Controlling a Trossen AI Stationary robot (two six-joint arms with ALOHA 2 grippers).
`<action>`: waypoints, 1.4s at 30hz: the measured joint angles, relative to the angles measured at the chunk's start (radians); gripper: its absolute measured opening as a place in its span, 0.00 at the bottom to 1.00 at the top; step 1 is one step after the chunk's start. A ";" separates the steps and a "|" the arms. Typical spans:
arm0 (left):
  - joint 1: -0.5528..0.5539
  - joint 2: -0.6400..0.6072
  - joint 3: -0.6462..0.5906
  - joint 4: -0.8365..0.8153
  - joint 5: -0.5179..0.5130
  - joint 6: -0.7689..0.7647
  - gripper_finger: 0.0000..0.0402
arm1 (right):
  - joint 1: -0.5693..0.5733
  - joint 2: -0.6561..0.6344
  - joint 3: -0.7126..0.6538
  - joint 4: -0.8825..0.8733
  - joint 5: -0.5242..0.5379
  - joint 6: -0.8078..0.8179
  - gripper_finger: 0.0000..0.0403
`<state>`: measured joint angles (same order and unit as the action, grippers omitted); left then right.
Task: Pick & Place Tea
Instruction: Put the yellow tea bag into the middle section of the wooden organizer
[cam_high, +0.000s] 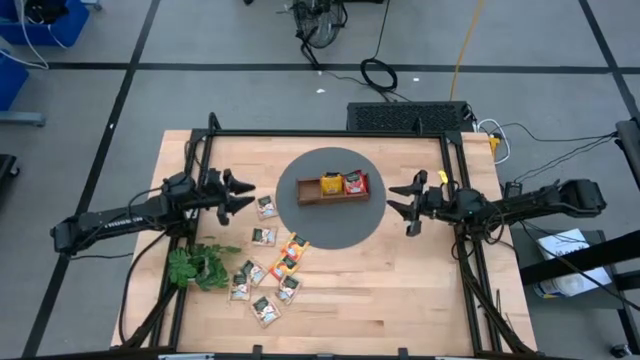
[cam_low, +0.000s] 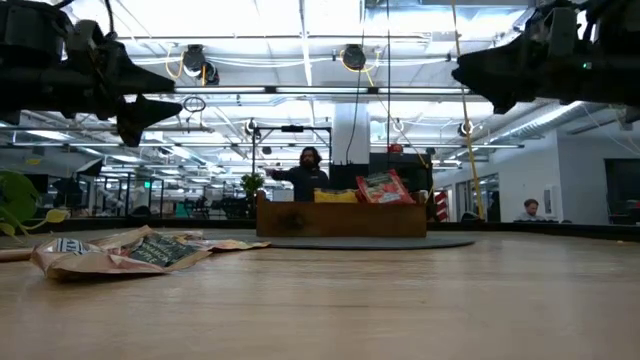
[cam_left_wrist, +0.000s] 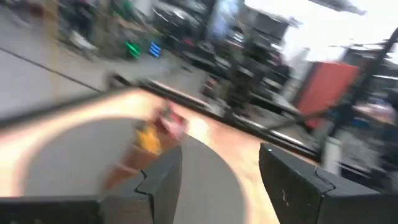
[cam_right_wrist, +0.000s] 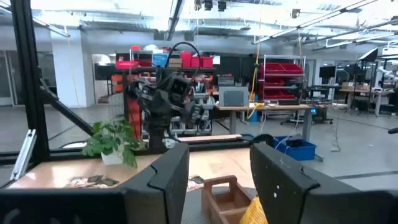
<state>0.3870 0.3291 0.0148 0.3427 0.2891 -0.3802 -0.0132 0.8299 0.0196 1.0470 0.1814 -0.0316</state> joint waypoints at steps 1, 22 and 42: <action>-0.008 0.005 0.014 -0.030 0.025 -0.026 0.53 | 0.000 0.000 0.000 -0.004 0.000 -0.001 0.39; -0.627 1.011 0.812 -0.676 -0.436 -0.234 0.53 | 0.001 0.002 -0.003 -0.008 0.000 -0.003 0.39; -0.579 1.489 1.104 -0.973 -0.383 -0.520 0.53 | 0.001 0.002 -0.004 -0.005 0.000 -0.003 0.39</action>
<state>-0.1922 1.8184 1.1183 -0.6305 -0.0940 -0.9002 -0.0124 0.8318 0.0158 1.0420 0.1818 -0.0349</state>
